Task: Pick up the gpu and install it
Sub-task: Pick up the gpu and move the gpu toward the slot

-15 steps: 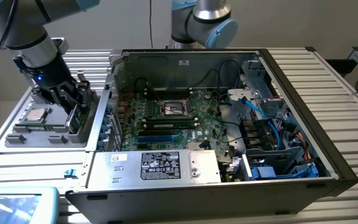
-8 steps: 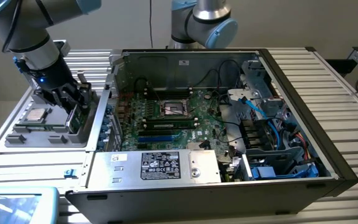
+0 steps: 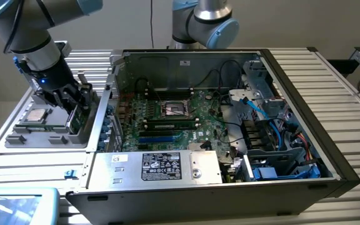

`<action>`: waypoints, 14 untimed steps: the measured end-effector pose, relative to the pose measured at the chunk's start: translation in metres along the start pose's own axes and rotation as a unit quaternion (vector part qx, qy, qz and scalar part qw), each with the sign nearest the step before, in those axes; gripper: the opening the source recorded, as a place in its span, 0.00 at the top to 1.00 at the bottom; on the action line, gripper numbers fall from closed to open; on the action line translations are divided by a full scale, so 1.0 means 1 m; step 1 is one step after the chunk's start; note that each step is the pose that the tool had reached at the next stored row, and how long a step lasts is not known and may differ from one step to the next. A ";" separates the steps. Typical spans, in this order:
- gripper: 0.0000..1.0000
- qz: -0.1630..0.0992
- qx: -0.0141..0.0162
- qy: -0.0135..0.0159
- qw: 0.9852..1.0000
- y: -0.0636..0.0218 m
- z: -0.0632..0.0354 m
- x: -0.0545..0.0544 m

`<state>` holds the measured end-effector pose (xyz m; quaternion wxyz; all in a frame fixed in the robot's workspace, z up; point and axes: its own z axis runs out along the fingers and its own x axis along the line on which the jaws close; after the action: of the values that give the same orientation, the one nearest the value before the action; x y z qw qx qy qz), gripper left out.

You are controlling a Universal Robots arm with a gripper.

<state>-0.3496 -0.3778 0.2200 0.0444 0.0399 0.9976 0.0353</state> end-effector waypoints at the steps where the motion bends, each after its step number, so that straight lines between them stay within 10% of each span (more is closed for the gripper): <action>1: 0.50 0.000 0.000 0.000 1.000 0.0000 0.0002 0.000; 14: 0.59 0.000 0.000 0.000 1.000 -0.0001 0.0025 -0.002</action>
<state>-0.3478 -0.3779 0.2177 0.0443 0.0398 0.9976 0.0352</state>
